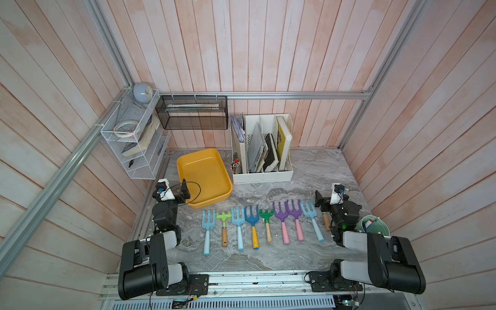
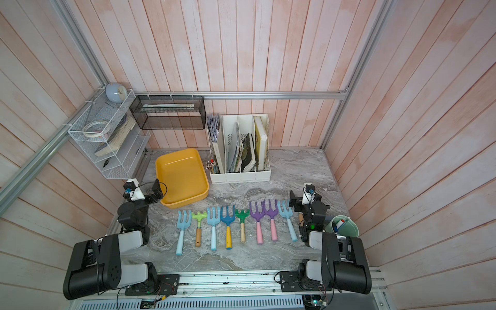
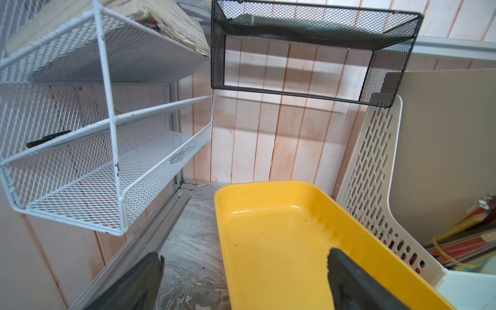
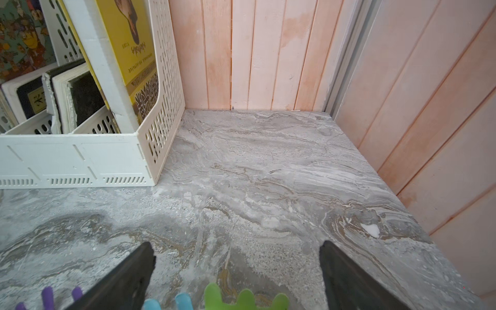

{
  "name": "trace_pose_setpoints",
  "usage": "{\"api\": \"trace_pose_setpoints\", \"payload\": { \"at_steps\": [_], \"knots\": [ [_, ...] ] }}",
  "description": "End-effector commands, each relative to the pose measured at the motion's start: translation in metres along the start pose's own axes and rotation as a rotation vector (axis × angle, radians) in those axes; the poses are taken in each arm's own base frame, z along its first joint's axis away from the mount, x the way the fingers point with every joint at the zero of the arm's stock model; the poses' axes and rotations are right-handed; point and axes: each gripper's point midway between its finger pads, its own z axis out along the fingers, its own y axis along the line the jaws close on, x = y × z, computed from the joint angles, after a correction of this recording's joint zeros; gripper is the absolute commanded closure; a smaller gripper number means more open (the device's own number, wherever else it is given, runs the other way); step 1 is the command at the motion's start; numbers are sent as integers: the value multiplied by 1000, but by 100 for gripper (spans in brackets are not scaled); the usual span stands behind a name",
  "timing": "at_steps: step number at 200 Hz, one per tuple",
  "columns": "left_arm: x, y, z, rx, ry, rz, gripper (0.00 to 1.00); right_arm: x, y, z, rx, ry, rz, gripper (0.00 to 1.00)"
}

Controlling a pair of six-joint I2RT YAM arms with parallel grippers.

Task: Take the hand rake out of the storage box
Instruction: Reset both arms

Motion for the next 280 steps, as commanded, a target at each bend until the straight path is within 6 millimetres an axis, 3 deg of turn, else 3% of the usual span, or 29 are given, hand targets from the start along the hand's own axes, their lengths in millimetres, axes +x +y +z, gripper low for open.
{"api": "trace_pose_setpoints", "payload": {
  "at_steps": [1,14,64,77,92,106,125,145,163,188,204,240,256,269,280],
  "knots": [
    [6,-25,1,157,-80,36,0,-18,-2,4,-1,-54,-20,2],
    [10,-26,11,166,-37,35,0,-18,-3,3,3,-57,-16,2],
    [1,-6,2,40,-83,-21,0,-18,4,5,-53,-52,-21,2],
    [-13,0,-9,17,-125,-39,0,-24,10,-5,-95,-100,10,2],
    [-23,-10,-12,57,-118,-1,0,-30,16,-25,-108,-201,41,2],
    [-28,-13,-10,66,-74,-17,0,-28,11,-28,-76,-247,67,2],
    [-5,-10,-2,27,100,-37,0,-23,1,-17,-43,-260,111,2],
    [-12,-16,-5,46,39,-12,0,-10,-5,0,9,-146,101,2],
    [-6,-22,-9,35,78,19,0,-10,3,12,7,-123,66,2],
    [-8,-61,-31,105,-3,168,0,-10,7,13,9,-127,43,2],
    [-10,-70,-40,81,-52,223,0,-10,6,13,11,-128,43,2],
    [-9,-67,-45,36,-51,203,0,-11,10,12,0,-136,29,2],
    [18,-69,-35,86,60,138,0,-11,9,12,9,-133,35,2],
    [10,-53,-33,-32,-18,107,0,-10,9,12,9,-134,34,2],
    [25,-58,-27,10,9,109,0,-11,9,11,10,-136,34,2]
  ]
}}
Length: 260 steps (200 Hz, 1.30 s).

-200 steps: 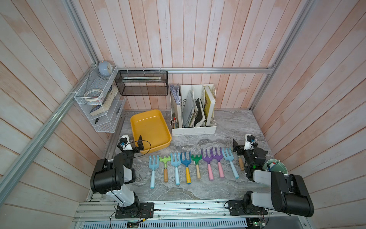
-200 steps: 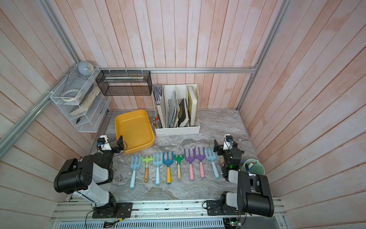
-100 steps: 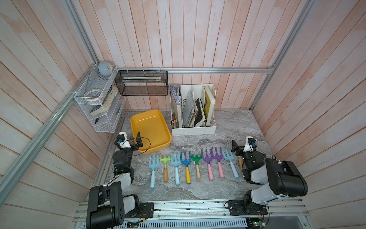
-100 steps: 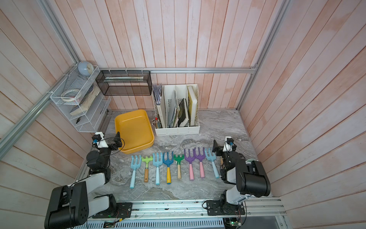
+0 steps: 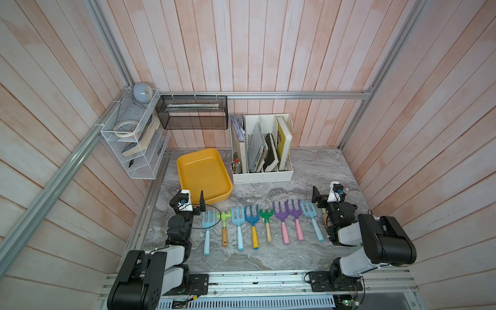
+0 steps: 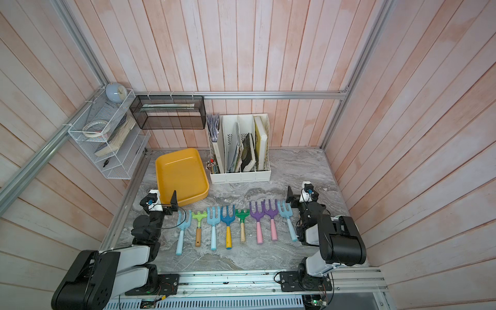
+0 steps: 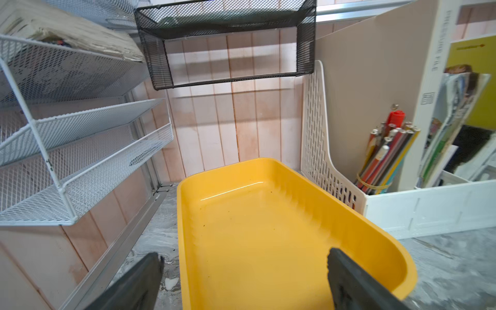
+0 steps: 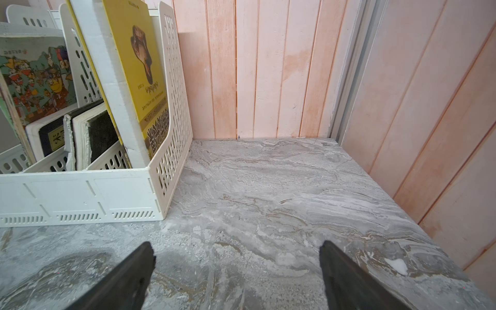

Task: Take the hand rake out of the storage box
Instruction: Reset both arms

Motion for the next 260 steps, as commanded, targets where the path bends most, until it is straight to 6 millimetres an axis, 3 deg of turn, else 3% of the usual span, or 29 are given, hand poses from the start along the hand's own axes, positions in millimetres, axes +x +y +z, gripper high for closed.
{"api": "trace_pose_setpoints", "payload": {
  "at_steps": [1,33,57,71,260],
  "knots": [
    [6,6,9,-34,-23,-41,0,2,-1,-1,14,2,-9,2],
    [31,-3,36,6,114,-26,0,2,-8,-1,58,0,4,2],
    [43,6,57,30,200,-89,0,2,-14,-2,92,-2,16,2],
    [41,9,56,33,172,-100,0,5,-23,3,131,21,38,2],
    [39,9,54,32,167,-100,0,5,-23,3,129,20,39,2]
  ]
}}
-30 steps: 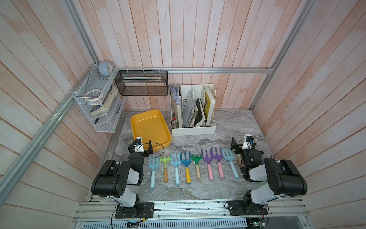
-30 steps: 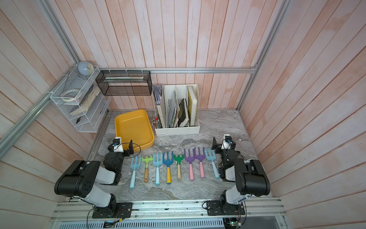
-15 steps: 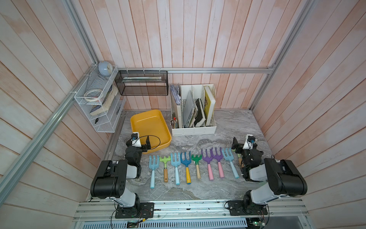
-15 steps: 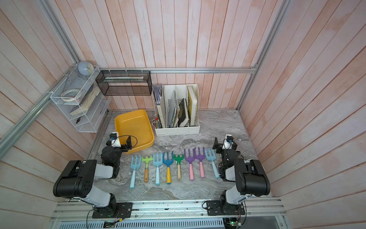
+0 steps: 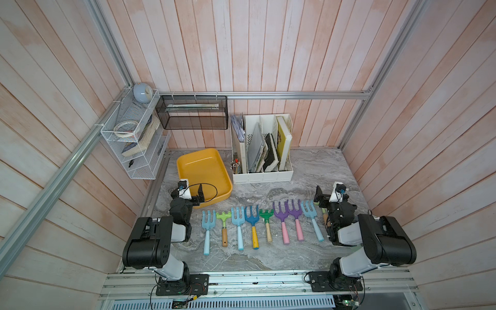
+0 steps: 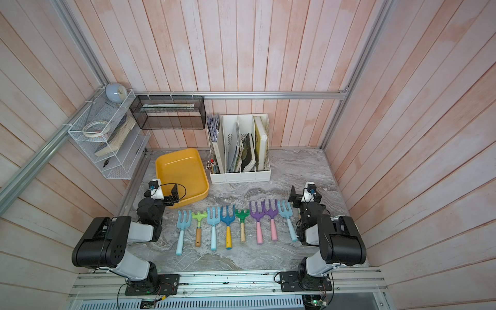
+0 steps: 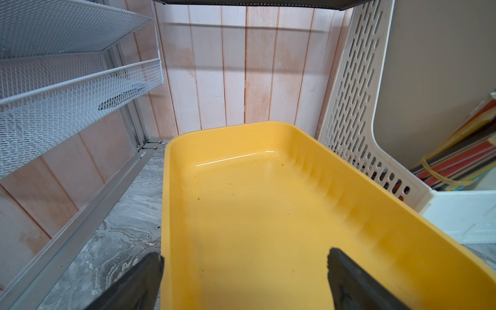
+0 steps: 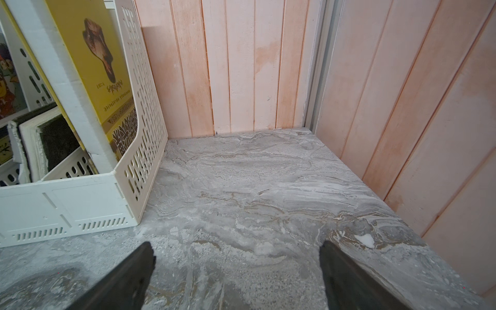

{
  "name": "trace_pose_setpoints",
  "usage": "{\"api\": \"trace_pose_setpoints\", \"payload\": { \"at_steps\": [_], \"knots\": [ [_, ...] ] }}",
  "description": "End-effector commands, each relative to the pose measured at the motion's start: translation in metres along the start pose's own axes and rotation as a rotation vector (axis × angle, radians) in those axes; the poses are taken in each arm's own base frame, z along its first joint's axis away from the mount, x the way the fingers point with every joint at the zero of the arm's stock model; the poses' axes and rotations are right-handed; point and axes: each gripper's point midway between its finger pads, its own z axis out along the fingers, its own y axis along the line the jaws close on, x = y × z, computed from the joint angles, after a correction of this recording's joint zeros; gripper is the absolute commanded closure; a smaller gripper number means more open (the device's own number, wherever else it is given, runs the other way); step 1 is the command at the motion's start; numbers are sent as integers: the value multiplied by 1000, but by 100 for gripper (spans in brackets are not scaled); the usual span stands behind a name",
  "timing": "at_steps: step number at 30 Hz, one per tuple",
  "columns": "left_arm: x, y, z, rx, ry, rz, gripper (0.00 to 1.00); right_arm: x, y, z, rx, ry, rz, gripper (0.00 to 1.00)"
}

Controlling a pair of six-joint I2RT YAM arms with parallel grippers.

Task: Take the hand rake out of the storage box
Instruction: Reset both arms

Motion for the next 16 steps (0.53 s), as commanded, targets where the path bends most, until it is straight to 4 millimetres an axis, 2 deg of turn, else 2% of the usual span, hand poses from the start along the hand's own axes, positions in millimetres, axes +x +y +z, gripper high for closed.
{"api": "trace_pose_setpoints", "payload": {
  "at_steps": [1,16],
  "knots": [
    [0,-2,-2,14,0,-9,0,0,-4,4,16,3,7,2],
    [0,-2,-2,15,0,-9,0,1,0,6,14,12,-11,2]
  ]
}}
